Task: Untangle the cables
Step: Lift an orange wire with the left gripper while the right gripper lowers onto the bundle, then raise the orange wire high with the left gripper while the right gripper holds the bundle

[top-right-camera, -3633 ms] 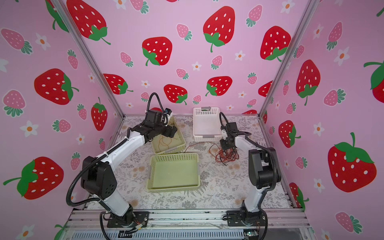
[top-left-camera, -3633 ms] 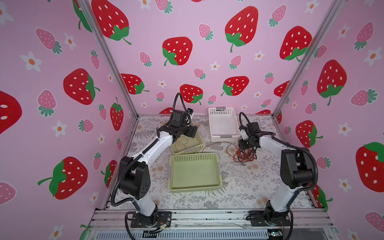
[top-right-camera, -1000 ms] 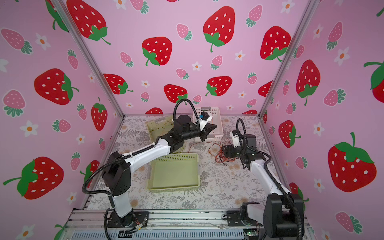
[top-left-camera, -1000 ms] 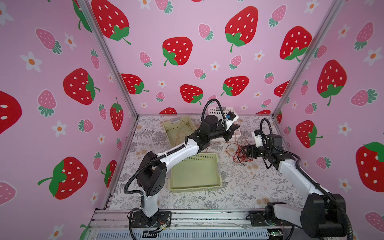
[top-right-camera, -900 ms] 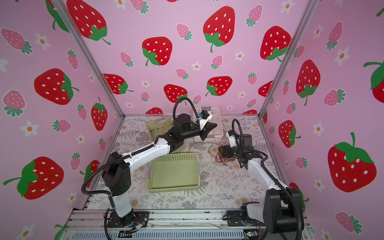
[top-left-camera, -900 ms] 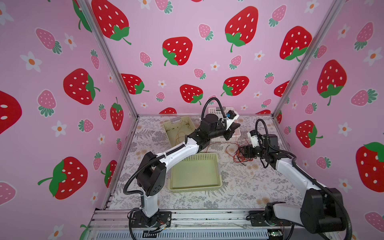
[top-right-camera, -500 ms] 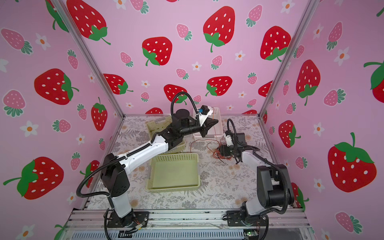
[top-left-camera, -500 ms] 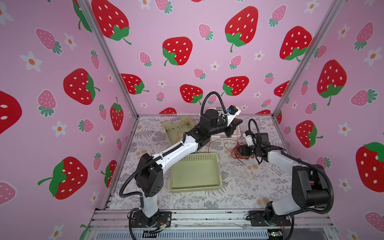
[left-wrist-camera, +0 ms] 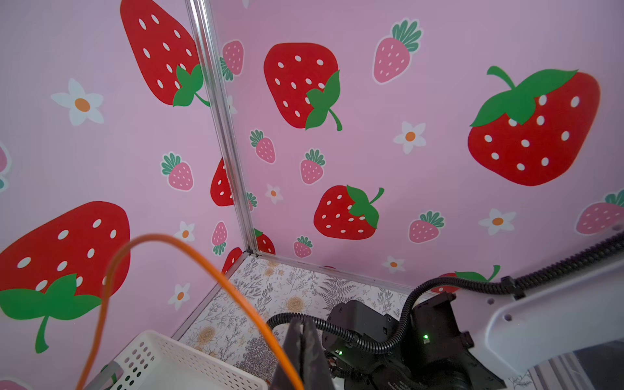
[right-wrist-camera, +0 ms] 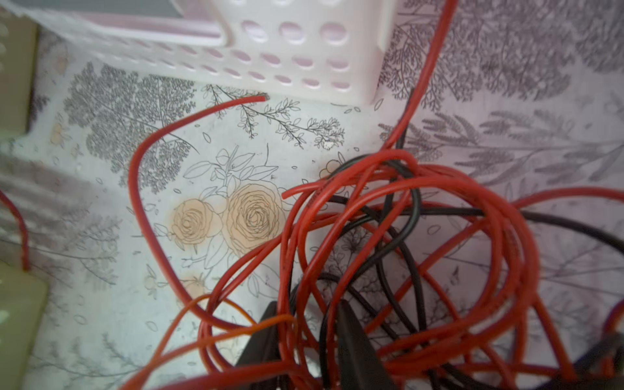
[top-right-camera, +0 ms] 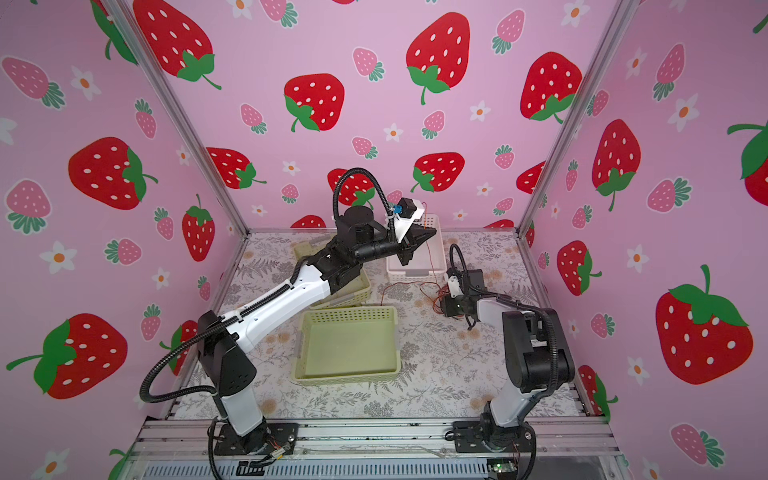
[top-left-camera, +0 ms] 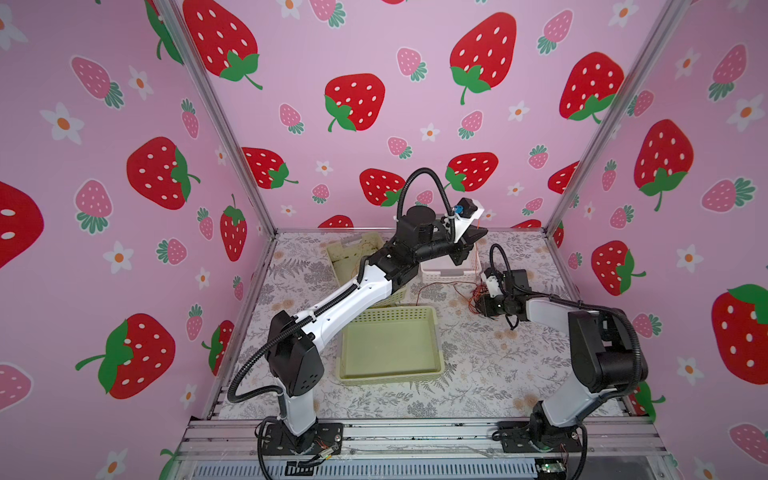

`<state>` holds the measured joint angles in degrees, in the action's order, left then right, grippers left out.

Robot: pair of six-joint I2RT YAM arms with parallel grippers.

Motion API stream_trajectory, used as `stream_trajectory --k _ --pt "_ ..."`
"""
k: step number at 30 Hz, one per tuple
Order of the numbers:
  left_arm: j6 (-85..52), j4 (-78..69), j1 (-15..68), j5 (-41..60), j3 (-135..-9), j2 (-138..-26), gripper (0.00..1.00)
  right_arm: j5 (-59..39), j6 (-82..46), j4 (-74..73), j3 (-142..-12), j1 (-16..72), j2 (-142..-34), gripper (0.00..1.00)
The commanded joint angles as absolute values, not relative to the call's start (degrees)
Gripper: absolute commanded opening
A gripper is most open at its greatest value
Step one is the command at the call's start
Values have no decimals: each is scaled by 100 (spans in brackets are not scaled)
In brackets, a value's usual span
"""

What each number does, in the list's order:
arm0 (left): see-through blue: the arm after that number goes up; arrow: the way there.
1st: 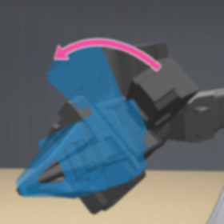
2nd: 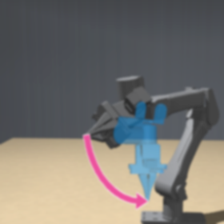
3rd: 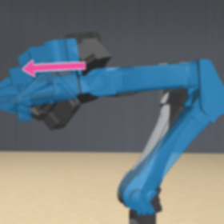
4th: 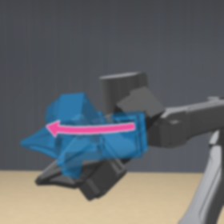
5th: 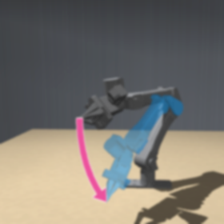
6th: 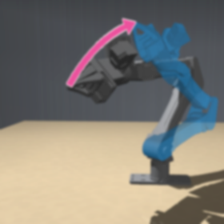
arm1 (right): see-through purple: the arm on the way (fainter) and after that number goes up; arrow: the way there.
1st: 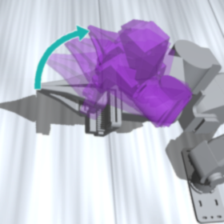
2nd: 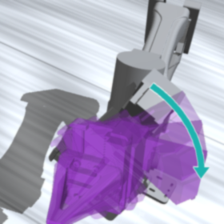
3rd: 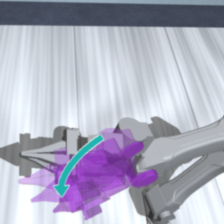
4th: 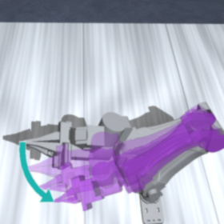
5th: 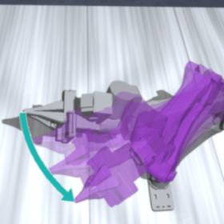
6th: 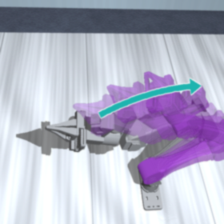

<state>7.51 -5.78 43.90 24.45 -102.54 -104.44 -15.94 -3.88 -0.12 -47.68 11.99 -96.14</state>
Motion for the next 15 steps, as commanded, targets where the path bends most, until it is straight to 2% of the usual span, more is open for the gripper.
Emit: stream_trajectory --k 1,15 --pt "923 -447 4288 2360 -10716 -10258 0 -1481 -357 61 -4790 1119 -9650 22" --pt "675 -77 3298 2172 -10988 -9723 0 -1253 -580 550 -5079 564 -9799 19"
